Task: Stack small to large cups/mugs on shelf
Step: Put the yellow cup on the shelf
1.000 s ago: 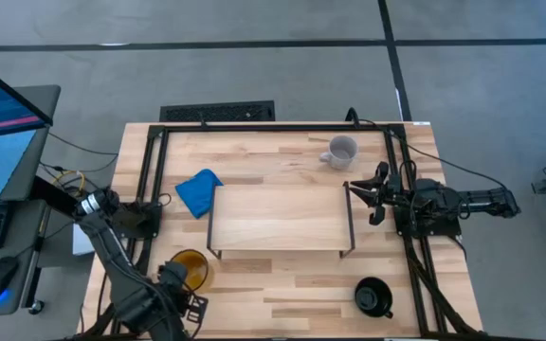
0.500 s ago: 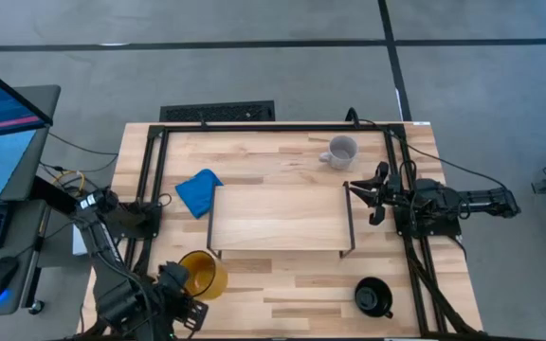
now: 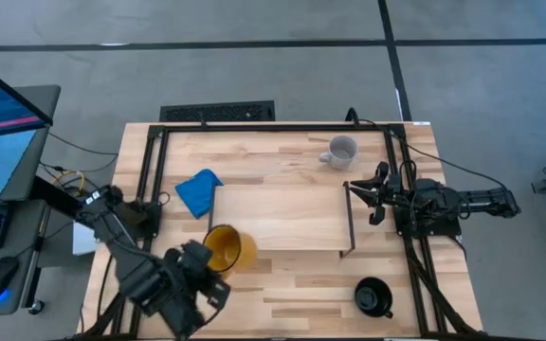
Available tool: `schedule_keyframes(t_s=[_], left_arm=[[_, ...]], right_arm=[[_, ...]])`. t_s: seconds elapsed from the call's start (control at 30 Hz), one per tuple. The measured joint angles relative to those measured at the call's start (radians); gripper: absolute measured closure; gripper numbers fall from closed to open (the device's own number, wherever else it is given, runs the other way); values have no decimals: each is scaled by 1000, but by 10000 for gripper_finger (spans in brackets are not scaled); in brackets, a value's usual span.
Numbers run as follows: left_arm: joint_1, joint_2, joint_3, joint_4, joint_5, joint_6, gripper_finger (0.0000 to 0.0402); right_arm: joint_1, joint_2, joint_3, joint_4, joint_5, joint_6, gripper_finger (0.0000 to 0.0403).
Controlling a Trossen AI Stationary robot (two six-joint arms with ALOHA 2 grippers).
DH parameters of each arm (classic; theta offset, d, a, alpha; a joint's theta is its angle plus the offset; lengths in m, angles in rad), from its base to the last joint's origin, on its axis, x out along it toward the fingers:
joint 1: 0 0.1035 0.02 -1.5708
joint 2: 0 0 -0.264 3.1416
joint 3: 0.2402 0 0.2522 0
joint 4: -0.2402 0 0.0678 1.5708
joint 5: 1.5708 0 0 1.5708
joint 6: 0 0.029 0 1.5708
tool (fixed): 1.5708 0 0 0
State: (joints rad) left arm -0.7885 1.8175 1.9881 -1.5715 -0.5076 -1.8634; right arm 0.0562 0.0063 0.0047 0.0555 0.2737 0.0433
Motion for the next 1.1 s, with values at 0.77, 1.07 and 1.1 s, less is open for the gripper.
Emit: schedule_keyframes(t_s=[0.77, 1.07, 1.1], left_arm=[[289, 0, -23, 2, 90, 114, 319], [315, 0, -61, 1, 143, 52, 319], [318, 0, -61, 2, 143, 51, 319]], right_arm=[[0, 0, 0, 0, -1, 0, 296], [0, 0, 0, 0, -1, 0, 296], [0, 0, 0, 0, -1, 0, 296]])
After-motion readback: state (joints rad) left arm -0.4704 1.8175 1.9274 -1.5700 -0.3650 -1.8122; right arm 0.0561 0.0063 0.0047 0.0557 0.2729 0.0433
